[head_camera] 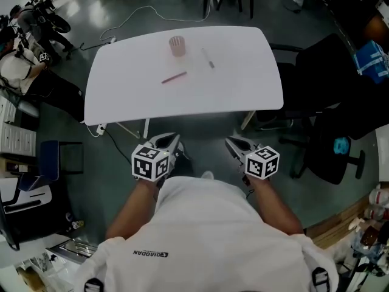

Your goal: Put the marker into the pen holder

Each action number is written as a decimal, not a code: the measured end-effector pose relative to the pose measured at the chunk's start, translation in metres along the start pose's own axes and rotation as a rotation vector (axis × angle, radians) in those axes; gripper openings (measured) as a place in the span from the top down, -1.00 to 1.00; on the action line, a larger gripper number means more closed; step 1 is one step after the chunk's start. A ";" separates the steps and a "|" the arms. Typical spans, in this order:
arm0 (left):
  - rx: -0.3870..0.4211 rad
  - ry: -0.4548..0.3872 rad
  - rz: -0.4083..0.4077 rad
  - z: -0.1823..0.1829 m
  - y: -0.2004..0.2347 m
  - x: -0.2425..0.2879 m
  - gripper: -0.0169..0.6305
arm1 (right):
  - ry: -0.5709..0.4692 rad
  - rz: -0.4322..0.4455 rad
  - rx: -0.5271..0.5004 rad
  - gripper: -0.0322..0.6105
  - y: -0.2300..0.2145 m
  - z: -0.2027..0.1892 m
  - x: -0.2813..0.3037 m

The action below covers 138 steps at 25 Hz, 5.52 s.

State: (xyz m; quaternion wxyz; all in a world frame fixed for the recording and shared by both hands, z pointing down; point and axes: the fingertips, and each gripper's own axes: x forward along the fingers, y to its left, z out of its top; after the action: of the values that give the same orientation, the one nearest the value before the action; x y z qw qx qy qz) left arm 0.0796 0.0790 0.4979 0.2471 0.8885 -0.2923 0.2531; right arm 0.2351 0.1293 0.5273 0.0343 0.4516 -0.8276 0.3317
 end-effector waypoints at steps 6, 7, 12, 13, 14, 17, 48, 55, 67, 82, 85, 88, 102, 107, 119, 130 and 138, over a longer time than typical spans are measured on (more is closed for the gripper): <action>0.027 0.032 -0.023 0.012 0.006 0.012 0.87 | -0.021 -0.025 0.054 0.84 -0.009 0.000 0.006; 0.030 0.035 -0.026 0.015 0.005 0.018 0.87 | -0.023 -0.028 0.059 0.84 -0.013 0.001 0.005; 0.032 0.056 -0.044 0.019 0.006 0.036 0.87 | -0.016 -0.046 0.078 0.84 -0.033 0.002 0.009; 0.027 0.060 -0.043 0.018 0.009 0.037 0.87 | -0.012 -0.050 0.081 0.84 -0.037 0.002 0.010; 0.021 0.064 -0.039 0.018 0.012 0.039 0.87 | -0.009 -0.054 0.083 0.84 -0.040 0.002 0.012; 0.007 0.060 -0.033 0.020 0.022 0.044 0.87 | -0.004 -0.059 0.075 0.84 -0.045 0.008 0.019; 0.083 0.069 -0.043 0.148 0.285 0.100 0.87 | 0.173 -0.344 -0.196 0.84 -0.132 0.145 0.226; 0.051 0.111 -0.021 0.137 0.320 0.110 0.87 | 0.202 -0.427 -0.164 0.84 -0.182 0.152 0.246; -0.124 0.167 0.113 0.112 0.312 0.120 0.87 | 0.397 -0.387 -0.257 0.78 -0.281 0.134 0.305; -0.259 0.121 0.265 0.099 0.290 0.107 0.87 | 0.511 -0.351 -0.224 0.60 -0.330 0.121 0.336; -0.261 0.121 0.262 0.096 0.287 0.106 0.87 | 0.520 -0.342 -0.223 0.62 -0.327 0.122 0.335; -0.254 0.120 0.248 0.096 0.283 0.106 0.87 | 0.495 -0.327 -0.208 0.62 -0.318 0.126 0.332; -0.192 0.112 0.189 0.111 0.295 0.113 0.87 | 0.222 -0.283 -0.213 0.64 -0.261 0.204 0.313; -0.183 0.103 0.177 0.114 0.299 0.113 0.87 | 0.164 -0.261 -0.225 0.64 -0.242 0.226 0.314; -0.215 0.062 0.207 0.108 0.314 0.097 0.87 | 0.062 -0.193 -0.284 0.64 -0.192 0.289 0.327; -0.256 0.032 0.239 0.092 0.331 0.073 0.87 | -0.007 -0.119 -0.379 0.64 -0.144 0.352 0.375; -0.299 0.017 0.266 0.077 0.338 0.056 0.87 | 0.080 -0.109 -0.401 0.63 -0.141 0.334 0.422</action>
State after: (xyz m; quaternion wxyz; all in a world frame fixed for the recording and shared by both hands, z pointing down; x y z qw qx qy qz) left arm -0.0750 -0.2273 0.5719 0.3431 0.7932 -0.4395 0.2448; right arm 0.1761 -0.4226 0.4908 0.1742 0.4661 -0.8495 0.1756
